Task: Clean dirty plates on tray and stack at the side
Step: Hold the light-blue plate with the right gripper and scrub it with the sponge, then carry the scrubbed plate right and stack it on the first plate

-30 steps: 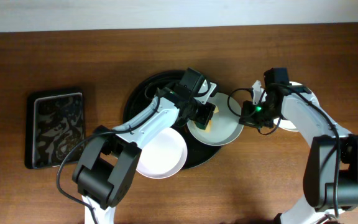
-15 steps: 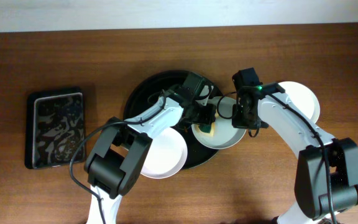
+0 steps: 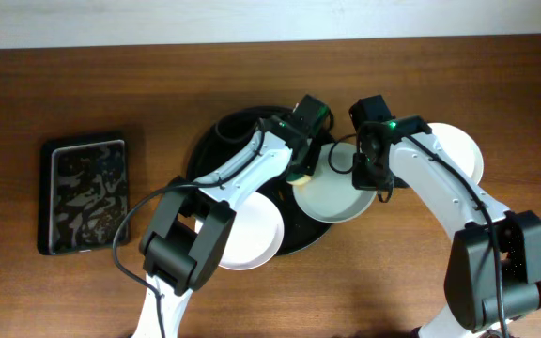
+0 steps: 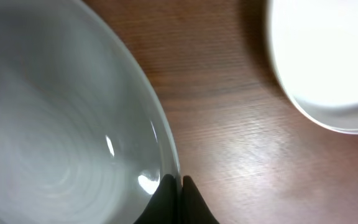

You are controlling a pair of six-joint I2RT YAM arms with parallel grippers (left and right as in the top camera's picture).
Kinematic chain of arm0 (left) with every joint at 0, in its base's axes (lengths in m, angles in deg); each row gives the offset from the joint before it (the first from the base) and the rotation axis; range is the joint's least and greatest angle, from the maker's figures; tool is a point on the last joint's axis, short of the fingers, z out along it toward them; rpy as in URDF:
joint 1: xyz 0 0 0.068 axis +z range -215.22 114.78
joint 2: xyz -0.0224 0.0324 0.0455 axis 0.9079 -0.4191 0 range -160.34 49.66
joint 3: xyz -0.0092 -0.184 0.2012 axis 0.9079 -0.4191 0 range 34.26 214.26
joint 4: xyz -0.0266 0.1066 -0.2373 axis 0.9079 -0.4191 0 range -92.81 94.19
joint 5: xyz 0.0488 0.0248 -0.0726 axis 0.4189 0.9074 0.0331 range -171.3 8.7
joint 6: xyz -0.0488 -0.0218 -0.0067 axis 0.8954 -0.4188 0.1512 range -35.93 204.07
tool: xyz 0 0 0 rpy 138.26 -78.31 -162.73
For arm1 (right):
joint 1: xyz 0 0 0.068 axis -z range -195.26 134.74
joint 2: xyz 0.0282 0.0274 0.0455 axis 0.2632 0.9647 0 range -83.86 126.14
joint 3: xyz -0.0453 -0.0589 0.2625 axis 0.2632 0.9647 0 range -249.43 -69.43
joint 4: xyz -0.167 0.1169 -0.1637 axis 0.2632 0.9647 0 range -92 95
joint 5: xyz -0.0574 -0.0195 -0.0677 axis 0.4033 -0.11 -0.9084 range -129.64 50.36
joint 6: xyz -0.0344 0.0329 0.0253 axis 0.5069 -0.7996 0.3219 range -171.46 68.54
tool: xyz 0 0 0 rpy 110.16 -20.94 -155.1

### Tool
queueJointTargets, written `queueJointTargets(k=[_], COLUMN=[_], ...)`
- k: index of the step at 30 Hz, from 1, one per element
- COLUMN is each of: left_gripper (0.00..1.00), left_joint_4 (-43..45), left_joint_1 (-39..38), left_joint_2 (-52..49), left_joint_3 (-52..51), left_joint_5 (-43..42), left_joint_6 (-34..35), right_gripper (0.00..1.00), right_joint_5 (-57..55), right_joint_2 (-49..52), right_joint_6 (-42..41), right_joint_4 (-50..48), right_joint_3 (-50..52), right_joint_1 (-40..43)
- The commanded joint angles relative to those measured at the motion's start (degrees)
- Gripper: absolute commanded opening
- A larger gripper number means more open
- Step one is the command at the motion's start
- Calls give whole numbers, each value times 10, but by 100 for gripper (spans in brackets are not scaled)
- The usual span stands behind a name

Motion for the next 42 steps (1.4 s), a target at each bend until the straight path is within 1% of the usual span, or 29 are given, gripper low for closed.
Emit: queueJointTargets(k=[1, 2, 3, 5, 6, 7, 8, 9, 10, 13, 16, 19, 23, 34, 36, 37, 38, 39, 40, 41, 42], left_gripper=[0, 0, 0, 1, 0, 1, 0, 0, 0, 0, 0, 0, 0, 0, 0, 0, 0, 0, 0, 0, 0], left_joint_4=[-24, -31, -33, -34, -30, -24, -24, -23, -12, -7, -10, -17, -17, -17, -17, -19, -21, -27, -30, -30, -30], left_joint_1=[36, 54, 71, 108, 136, 145, 145, 145, 145, 149, 165, 167, 167, 167, 167, 167, 167, 167, 167, 167, 167], left_joint_2=[-15, -10, -5, -1, -1, -1, -1, -1, -1, -1, -1, -1, -1, -1, -1, -1, -1, 0, 1, 1, 1], left_joint_3=[29, 31, 31, 31, 31, 31, 31, 31, 31, 31, 31, 31, 31, 31, 31, 31, 31, 31, 31, 31, 31], left_joint_5=[57, 44, 12, -79, -189, -238, -256, -278, -317, -318, -318, -311, -312, -312, -312, -312, -312, -312, -312, -312, -312], left_joint_6=[-9, -9, -9, -9, -37, -68, -92, -102, -108, -110, -114, -121, -121, -121, -121, -121, -121, -121, -121, -121, -121], right_gripper=[4, 4, 4, 4, 4, 4, 4, 4, 4, 4, 4, 4, 4, 4, 4, 5, 4, 4, 4, 4, 4], right_joint_5=[-70, -72, -72, -95, -99, -99, -108, -171, -191, -305, -459, -540, -573, -573, -550, -508, -397, -288, -192, -120, -19], right_joint_2=[-10, -10, -10, -10, -10, -10, -10, -10, -10, -10, -10, -10, -10, -10, -10, -10, -10, -11, -13, -14, -14], right_joint_6=[-5, -3, -3, 11, 22, 21, 21, 27, 31, 47, 54, 54, 54, 45, 40, 28, 25, 25, 25, 27, 44], right_joint_4=[37, 53, 69, 104, 120, 122, 123, 130, 132, 141, 130, 123, 123, 123, 123, 123, 123, 125, 130, 135, 139], right_joint_3=[-50, -70, -90, -137, -163, -165, -165, -168, -169, -170, -170, -170, -170, -170, -170, -170, -170, -175, -193, -210, -229], right_joint_1=[2, 1, 0, -16, -30, -36, -42, -59, -76, -134, -222, -263, -290, -292, -291, -285, -257, -207, -138, -80, 3])
